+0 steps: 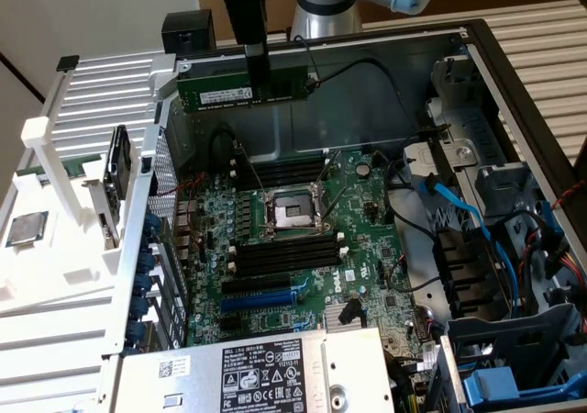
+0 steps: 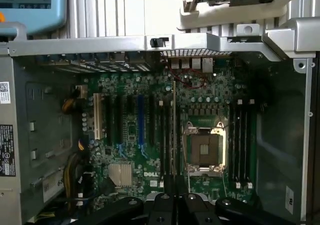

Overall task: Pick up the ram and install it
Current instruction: 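Pick up the ram and move it above insertion slot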

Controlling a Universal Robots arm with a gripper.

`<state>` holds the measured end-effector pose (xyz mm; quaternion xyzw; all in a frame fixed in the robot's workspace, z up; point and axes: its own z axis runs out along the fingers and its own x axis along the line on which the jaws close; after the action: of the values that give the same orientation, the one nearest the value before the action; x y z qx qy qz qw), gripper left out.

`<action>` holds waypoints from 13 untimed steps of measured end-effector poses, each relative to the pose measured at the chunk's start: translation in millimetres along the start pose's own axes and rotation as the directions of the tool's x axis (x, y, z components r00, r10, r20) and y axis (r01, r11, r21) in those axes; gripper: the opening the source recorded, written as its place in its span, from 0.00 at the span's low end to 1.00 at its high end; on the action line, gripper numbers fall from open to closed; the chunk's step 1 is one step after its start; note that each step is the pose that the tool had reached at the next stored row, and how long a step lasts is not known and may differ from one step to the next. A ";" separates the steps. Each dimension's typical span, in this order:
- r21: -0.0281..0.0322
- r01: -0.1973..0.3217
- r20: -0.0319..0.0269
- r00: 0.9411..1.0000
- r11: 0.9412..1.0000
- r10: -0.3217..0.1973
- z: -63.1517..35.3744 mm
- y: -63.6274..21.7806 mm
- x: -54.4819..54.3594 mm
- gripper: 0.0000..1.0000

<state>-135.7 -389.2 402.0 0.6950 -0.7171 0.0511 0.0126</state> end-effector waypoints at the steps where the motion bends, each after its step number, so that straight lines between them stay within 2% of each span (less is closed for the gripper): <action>1: 0.000 0.000 0.003 1.000 1.000 0.000 0.4 -3.9 -0.2 0.12; 3: 0.000 -0.001 0.015 1.000 1.000 0.001 1.3 -9.6 -0.4 0.12; 6: -0.001 -0.002 0.047 0.999 1.000 0.003 2.2 -17.0 -0.7 0.12; 8: -0.002 -0.003 0.064 0.998 1.000 0.004 3.1 -19.5 -0.9 0.12; 10: -0.002 -0.004 0.073 0.997 1.000 0.004 4.5 -19.7 -0.8 0.12; 13: -0.002 -0.004 0.080 0.997 1.000 0.004 5.9 -19.7 1.2 0.12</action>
<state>-115.8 -391.5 397.3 0.6949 -0.7186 0.0224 -0.0156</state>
